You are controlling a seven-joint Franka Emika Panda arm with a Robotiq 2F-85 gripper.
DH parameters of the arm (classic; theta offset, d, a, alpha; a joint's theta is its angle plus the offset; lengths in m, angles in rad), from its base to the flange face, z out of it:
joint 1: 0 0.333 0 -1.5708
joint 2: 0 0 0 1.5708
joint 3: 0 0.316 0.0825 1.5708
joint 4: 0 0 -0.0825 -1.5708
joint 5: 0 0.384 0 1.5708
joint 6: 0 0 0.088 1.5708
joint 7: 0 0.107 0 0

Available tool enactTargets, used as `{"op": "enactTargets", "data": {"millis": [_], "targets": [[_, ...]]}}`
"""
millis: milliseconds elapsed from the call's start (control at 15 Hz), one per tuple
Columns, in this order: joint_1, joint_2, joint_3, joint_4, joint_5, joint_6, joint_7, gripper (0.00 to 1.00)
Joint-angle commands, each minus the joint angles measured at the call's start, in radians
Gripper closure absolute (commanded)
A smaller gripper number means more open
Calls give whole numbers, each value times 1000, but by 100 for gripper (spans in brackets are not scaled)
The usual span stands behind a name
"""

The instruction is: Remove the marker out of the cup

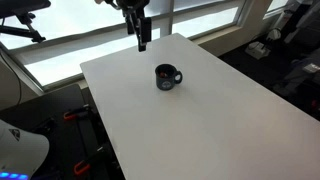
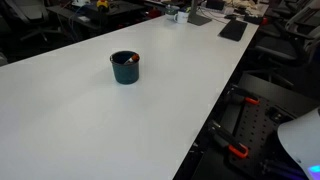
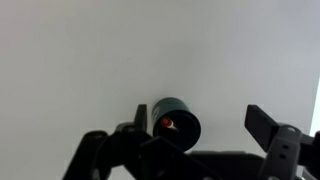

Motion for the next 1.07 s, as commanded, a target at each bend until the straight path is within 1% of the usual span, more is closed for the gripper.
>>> {"op": "enactTargets", "data": {"millis": [0,267,400,533,733,867,933,1000], "targets": [[0,0,0,1,0,-2,0,0],[7,83,-17,104,5,-107,-94,0],[4,152,-29,190,10,-190,-168,0],[-6,227,-37,281,8,-263,-214,0],[-21,342,-38,407,-27,-328,-280,0],[-30,414,-31,480,-49,-348,-304,0],[-32,337,-27,384,-29,-293,-278,0],[-35,364,-26,407,-32,-295,-280,0]]}}
